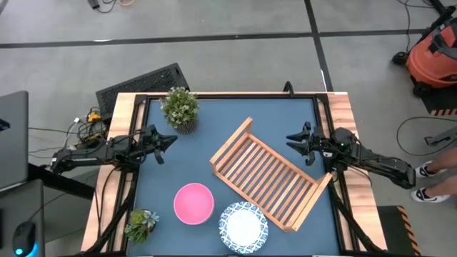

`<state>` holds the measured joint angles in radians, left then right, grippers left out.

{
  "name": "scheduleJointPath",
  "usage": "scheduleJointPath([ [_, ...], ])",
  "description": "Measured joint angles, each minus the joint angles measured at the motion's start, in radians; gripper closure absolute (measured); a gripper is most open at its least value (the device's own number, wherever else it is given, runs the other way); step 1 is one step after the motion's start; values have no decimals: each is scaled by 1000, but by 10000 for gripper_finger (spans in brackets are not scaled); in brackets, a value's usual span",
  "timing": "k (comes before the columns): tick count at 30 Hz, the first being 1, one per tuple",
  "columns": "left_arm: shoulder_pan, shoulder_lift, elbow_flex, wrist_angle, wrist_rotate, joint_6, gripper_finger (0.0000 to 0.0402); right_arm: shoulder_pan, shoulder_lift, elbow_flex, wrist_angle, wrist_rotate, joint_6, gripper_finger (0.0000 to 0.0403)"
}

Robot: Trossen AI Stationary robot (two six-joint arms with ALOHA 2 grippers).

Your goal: Place and stack bowls onto a shelf

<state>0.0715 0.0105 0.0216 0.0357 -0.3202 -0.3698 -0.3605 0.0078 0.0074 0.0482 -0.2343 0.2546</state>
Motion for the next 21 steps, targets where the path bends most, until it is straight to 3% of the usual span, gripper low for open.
scheduleJointPath([
  [16,0,0,0,0,0,-6,401,0,0,0,0,0,0,232],
  [21,0,0,0,0,19,-151,401,0,0,0,0,0,0,232],
])
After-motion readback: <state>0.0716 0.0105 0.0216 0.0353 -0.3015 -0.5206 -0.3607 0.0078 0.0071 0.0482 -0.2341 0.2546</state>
